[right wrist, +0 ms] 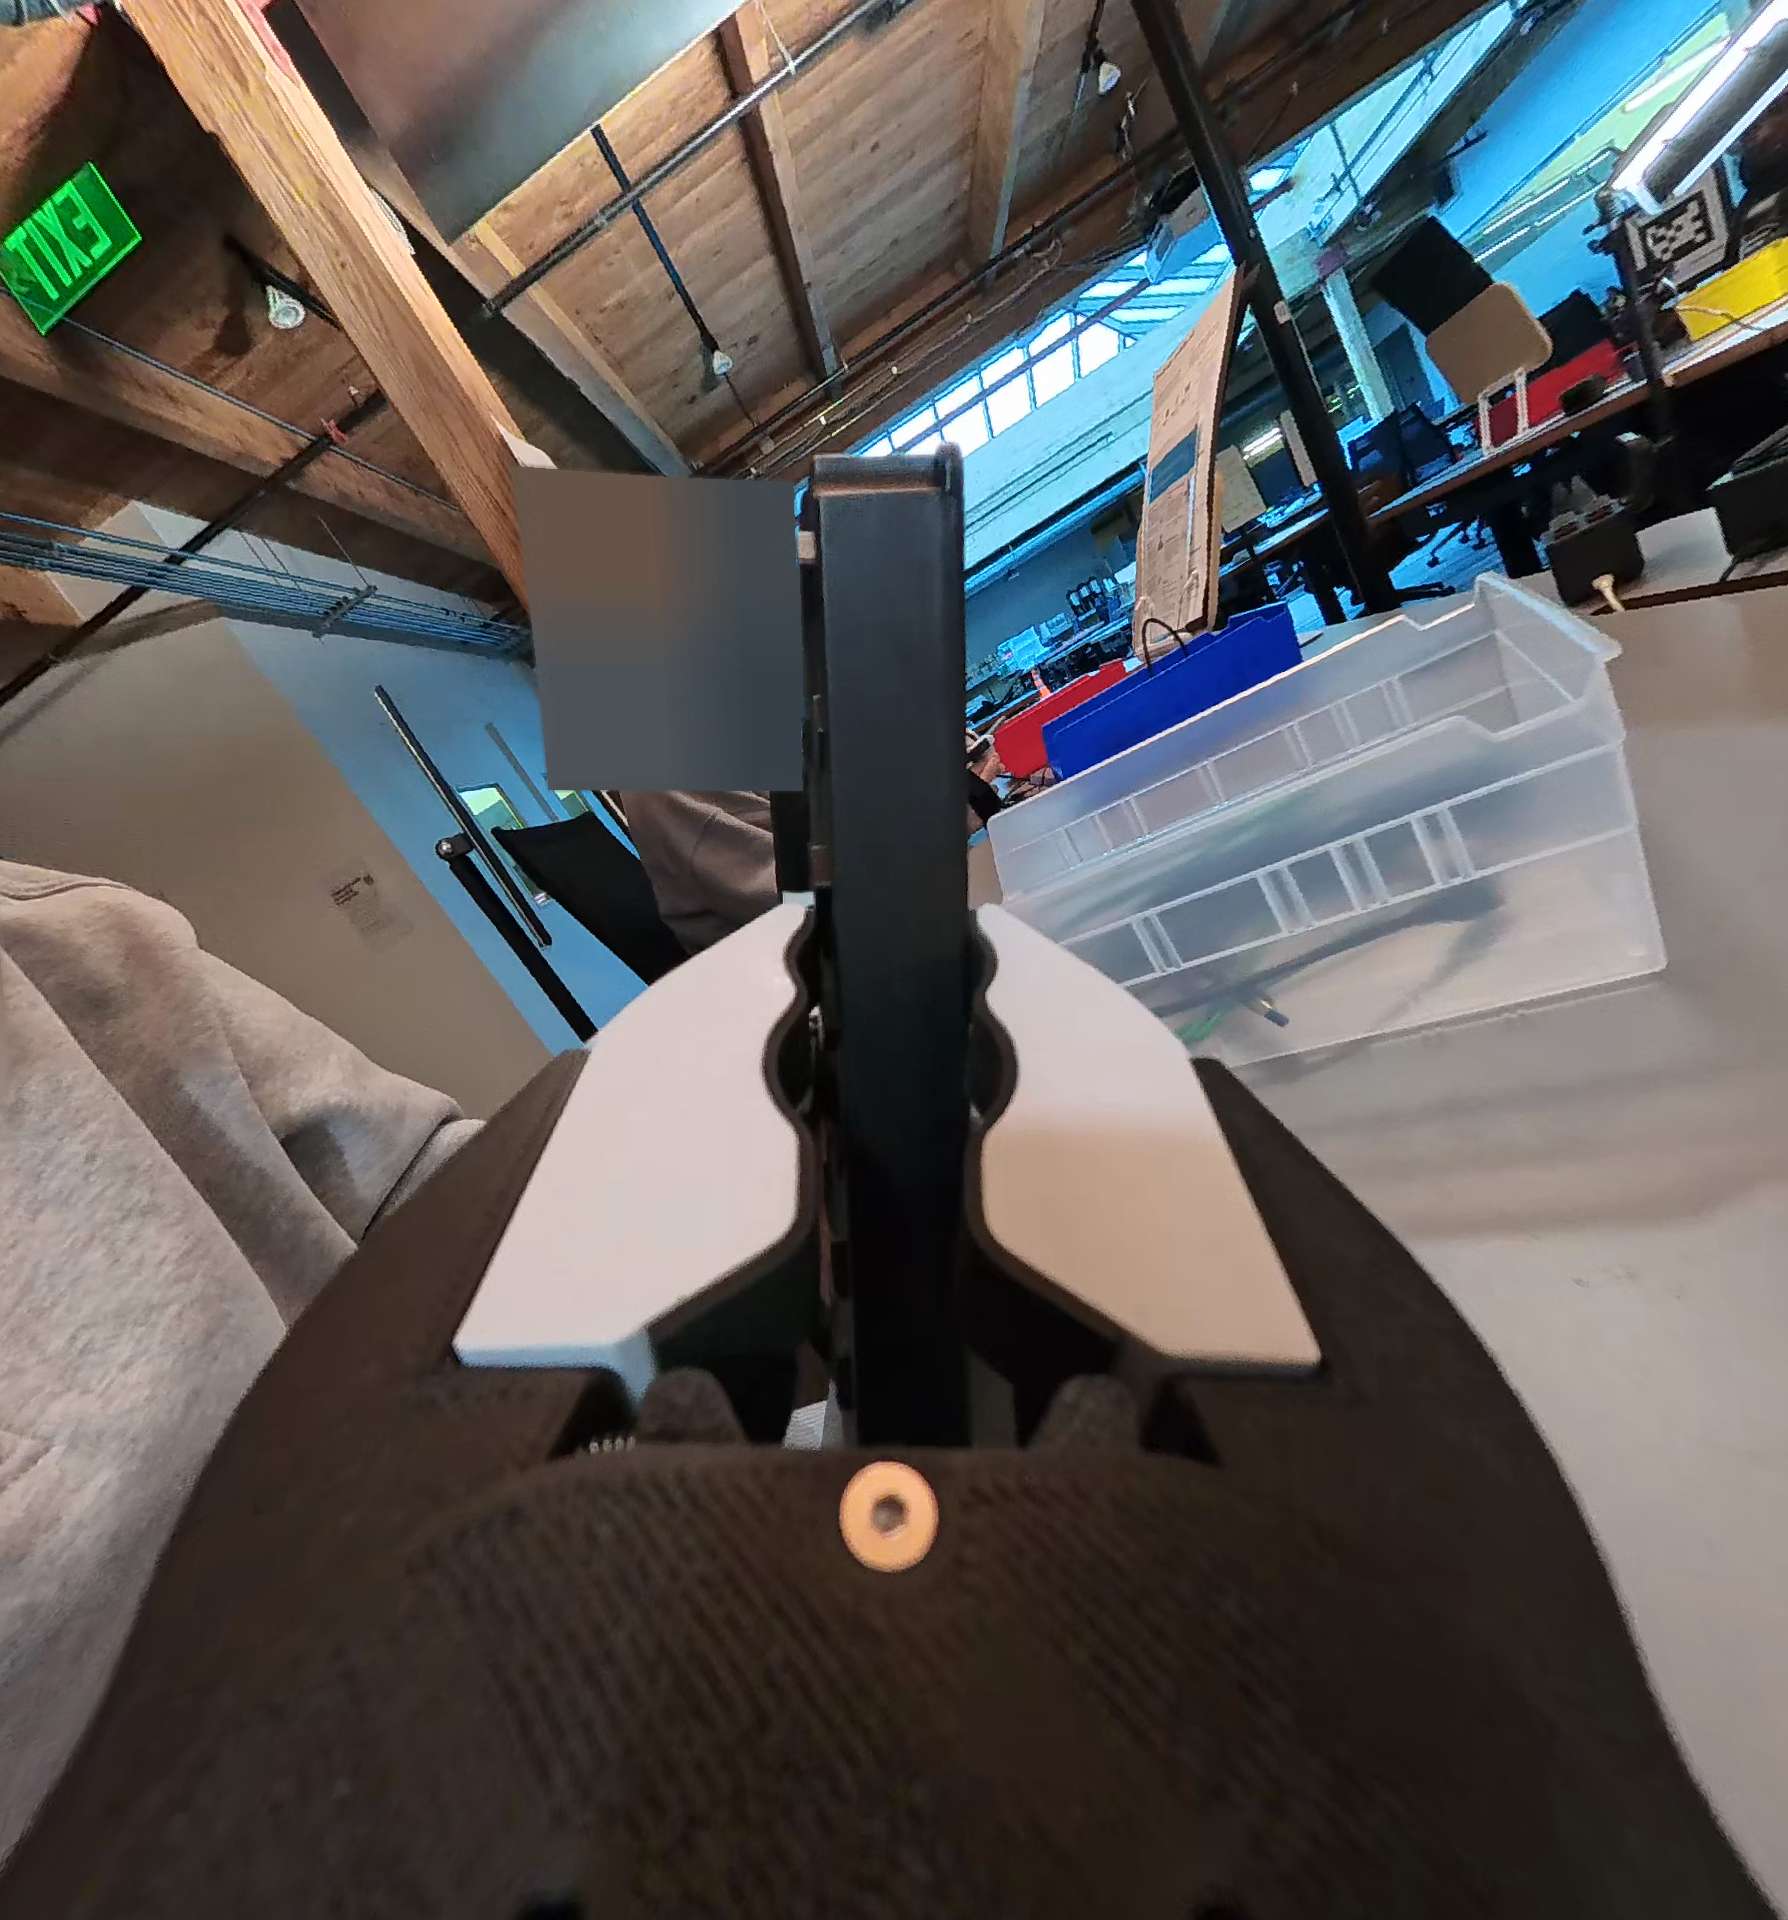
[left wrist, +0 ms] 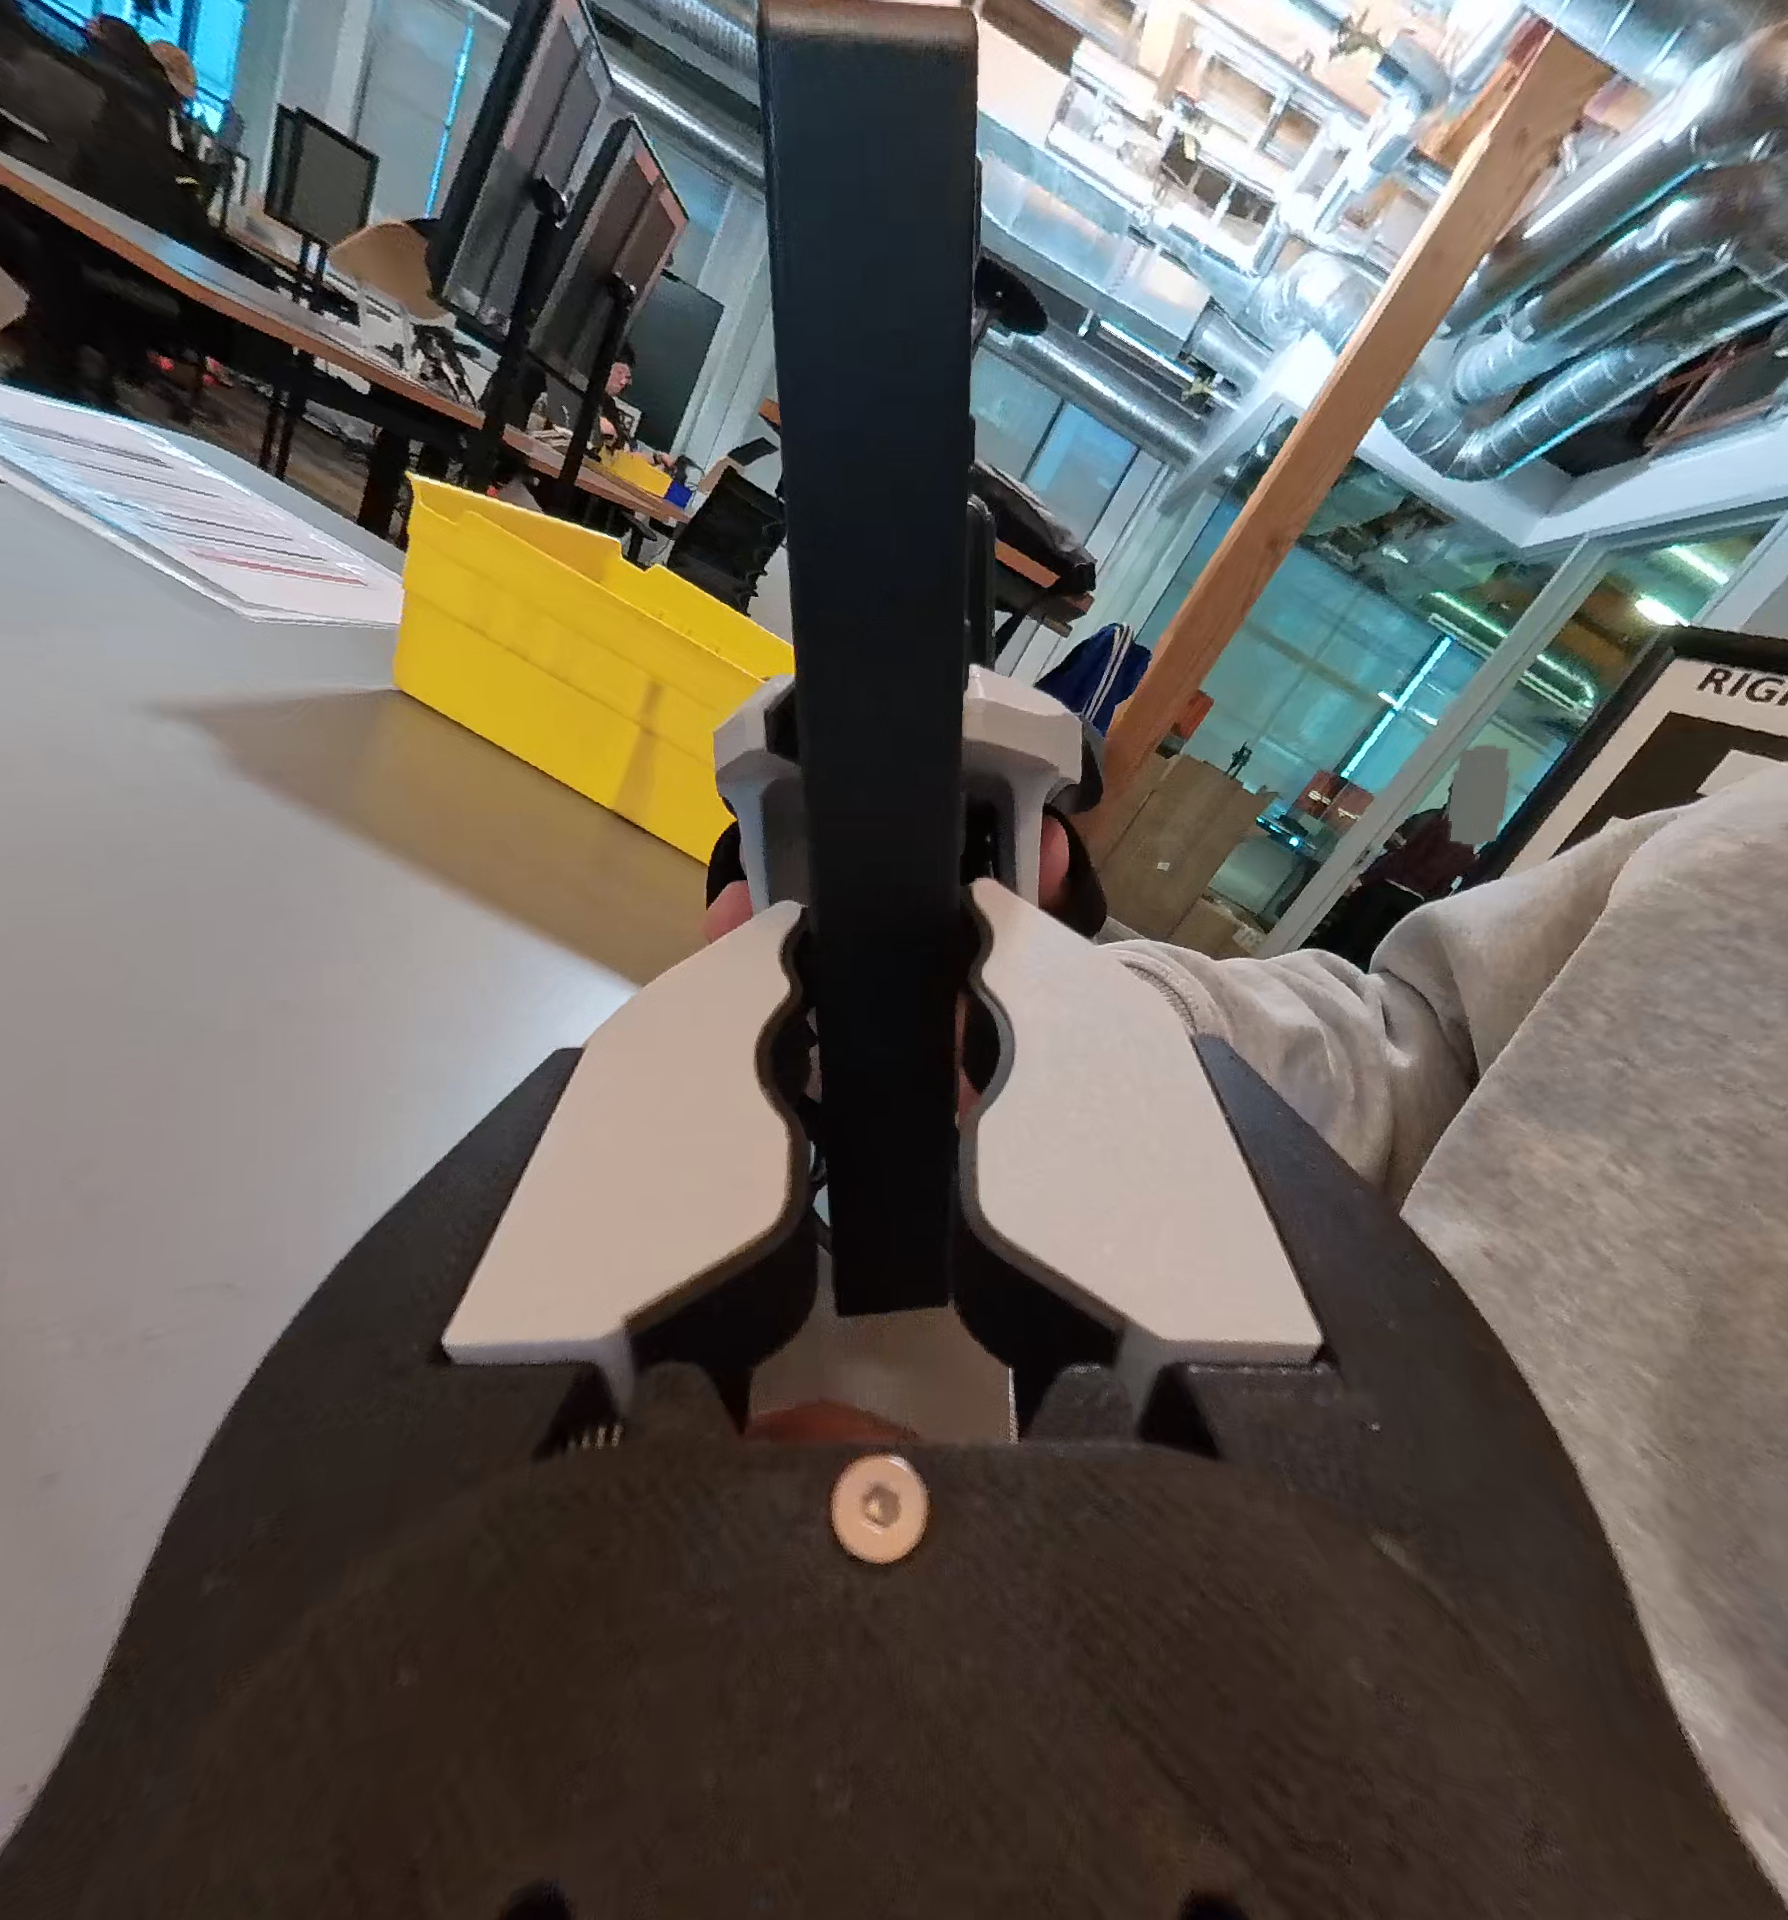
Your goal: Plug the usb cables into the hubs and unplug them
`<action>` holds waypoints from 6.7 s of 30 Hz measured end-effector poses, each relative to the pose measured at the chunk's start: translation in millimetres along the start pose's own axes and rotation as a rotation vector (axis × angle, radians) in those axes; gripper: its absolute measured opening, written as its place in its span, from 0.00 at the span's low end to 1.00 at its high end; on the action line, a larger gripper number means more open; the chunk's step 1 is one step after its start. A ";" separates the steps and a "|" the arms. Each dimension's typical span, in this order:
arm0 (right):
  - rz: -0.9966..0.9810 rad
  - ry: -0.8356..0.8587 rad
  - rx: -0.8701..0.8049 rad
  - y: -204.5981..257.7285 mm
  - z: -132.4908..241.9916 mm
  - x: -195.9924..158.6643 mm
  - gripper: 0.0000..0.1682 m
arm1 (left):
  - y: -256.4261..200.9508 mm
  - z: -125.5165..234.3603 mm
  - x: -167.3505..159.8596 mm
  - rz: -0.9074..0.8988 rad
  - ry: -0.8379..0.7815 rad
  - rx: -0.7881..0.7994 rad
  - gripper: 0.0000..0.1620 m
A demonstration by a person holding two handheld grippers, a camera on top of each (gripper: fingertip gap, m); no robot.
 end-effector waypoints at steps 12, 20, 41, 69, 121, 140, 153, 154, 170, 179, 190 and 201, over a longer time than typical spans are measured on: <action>-0.051 -0.059 0.015 -2.0 3.6 8.0 0.20 | 3.5 -1.9 -2.6 -0.061 0.033 0.056 0.17; -0.103 -0.109 0.008 -8.4 8.9 15.1 0.22 | 7.5 -1.6 -3.1 -0.073 0.033 0.086 0.17; -0.146 -0.118 -0.115 -31.4 17.5 15.8 0.20 | 36.7 24.6 24.1 -0.113 -0.095 0.240 0.17; 0.230 0.674 -0.522 -178.7 -128.9 -35.4 0.00 | -5.2 33.9 23.3 -0.214 -0.096 0.162 0.17; 0.463 0.902 0.233 -85.6 -254.0 -106.5 0.28 | 13.4 65.6 48.1 -0.092 -0.252 0.169 0.16; 0.381 0.880 0.186 -97.3 -268.4 -78.1 0.17 | 14.3 68.7 51.8 -0.088 -0.280 0.184 0.16; 1.056 1.214 0.315 -143.9 -345.4 -99.4 0.25 | 37.1 104.5 76.8 -0.017 -0.467 0.308 0.16; 1.200 1.261 0.354 -152.1 -348.2 -106.3 0.25 | 38.8 107.1 78.0 -0.013 -0.475 0.314 0.16; 1.499 1.632 0.604 -191.6 -357.7 -162.2 0.03 | 53.5 136.8 92.5 0.033 -0.560 0.341 0.17; 1.314 1.236 0.371 -144.3 -418.5 -40.6 0.02 | 53.0 131.1 89.5 0.045 -0.547 0.330 0.17; 0.766 1.013 0.394 -76.8 -401.8 -4.5 0.02 | 50.4 123.5 84.6 0.056 -0.528 0.313 0.17; 0.536 1.438 0.307 -163.9 -331.3 -84.9 0.03 | 54.8 121.7 80.3 0.087 -0.520 0.312 0.17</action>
Point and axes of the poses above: each gripper's, where its closed fingertips meet, z back along the fingers, x out of its top, y = z × x across the jaws, the point moved 1 cm from there along z, back along the fingers, and after that the axes turned 3 degrees about -y, right-handed, at the moved point
